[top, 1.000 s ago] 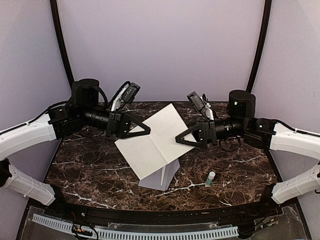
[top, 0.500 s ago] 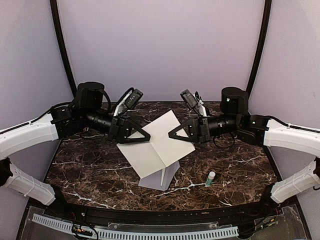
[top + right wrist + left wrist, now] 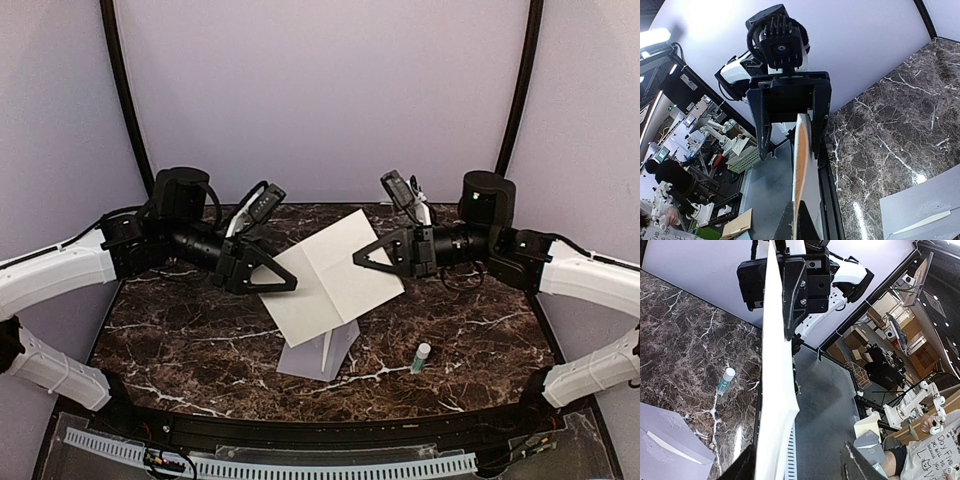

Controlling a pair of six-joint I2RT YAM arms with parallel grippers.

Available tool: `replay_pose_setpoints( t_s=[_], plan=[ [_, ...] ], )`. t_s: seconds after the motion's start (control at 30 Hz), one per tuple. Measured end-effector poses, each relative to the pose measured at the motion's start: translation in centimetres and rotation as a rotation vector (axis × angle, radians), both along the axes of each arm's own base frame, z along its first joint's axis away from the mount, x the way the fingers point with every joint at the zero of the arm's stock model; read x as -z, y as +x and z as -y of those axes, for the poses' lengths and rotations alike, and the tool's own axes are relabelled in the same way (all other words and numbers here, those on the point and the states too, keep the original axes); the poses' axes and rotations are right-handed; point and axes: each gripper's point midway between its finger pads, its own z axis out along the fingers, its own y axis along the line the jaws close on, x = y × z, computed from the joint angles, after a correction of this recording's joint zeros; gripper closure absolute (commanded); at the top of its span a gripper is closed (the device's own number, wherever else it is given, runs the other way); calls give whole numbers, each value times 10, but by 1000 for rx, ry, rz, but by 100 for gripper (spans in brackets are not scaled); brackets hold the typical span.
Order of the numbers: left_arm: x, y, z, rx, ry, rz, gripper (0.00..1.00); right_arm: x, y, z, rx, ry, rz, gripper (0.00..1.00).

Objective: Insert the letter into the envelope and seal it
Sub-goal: Fold the letter.

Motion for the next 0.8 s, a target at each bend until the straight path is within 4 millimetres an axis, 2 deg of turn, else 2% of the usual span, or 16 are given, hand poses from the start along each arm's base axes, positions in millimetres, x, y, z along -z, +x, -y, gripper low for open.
replay_pose_setpoints(
  t_s=[0.1,0.3,0.37,0.43,0.57,0.6,0.63,0.7,0.77,0.8],
  plan=[
    [1,-2,-1,8,1,-6,50,-2,0,5,3,5,0,100],
    [0,-7,-5,18,-1,-9,65,-4,-2,10,-3,13,-3,100],
    [0,-8,-6,20,-2,-10,78,-4,-2,10,-5,12,-7,100],
    [1,-10,-6,23,1,-12,98,-4,-3,10,-9,10,-10,100],
    [6,-10,-7,25,10,-16,100,-3,-4,10,-15,8,-14,100],
    [6,-10,-7,24,12,-17,96,-2,-4,10,-16,6,-17,100],
    [7,-10,-7,24,12,-16,78,-1,-4,11,-18,4,-19,100],
    [7,-10,-7,25,13,-11,56,1,-5,11,-21,0,-24,100],
    [8,-10,-8,24,17,-3,43,2,-6,11,-27,-3,-32,100],
    [9,-10,-8,22,20,-1,41,3,-7,11,-29,-5,-36,100]
  ],
)
